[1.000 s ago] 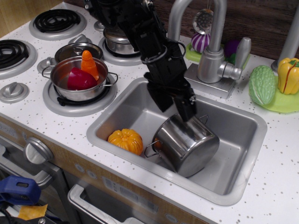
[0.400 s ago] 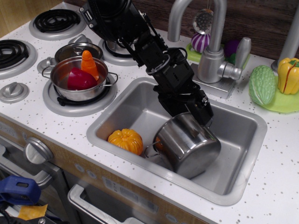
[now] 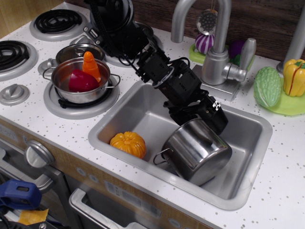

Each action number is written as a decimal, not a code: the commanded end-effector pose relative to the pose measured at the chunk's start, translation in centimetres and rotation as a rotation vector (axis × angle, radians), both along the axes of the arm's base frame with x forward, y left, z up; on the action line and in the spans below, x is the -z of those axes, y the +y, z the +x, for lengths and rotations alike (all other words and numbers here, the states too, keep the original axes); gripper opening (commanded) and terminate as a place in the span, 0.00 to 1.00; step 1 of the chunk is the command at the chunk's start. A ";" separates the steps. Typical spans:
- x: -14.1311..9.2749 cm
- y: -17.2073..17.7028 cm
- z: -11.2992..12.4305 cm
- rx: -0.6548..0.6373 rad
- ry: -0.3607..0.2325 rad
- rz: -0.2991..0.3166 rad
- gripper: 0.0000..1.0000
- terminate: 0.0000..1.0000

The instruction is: Flip pot upright in sink

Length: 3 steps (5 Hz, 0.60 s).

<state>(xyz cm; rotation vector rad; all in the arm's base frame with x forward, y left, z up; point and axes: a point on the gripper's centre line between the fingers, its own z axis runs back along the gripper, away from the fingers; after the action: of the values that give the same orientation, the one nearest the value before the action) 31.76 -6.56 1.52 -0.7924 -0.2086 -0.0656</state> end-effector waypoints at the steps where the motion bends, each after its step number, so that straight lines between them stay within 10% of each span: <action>1: -0.7 -1.5 0.6 -0.068 0.000 -0.021 0.00 0.00; 3: -0.3 -2.6 0.7 -0.119 -0.019 0.013 0.00 0.00</action>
<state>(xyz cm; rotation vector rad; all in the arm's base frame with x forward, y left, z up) 31.82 -9.66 0.33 -0.6824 -0.2165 0.0505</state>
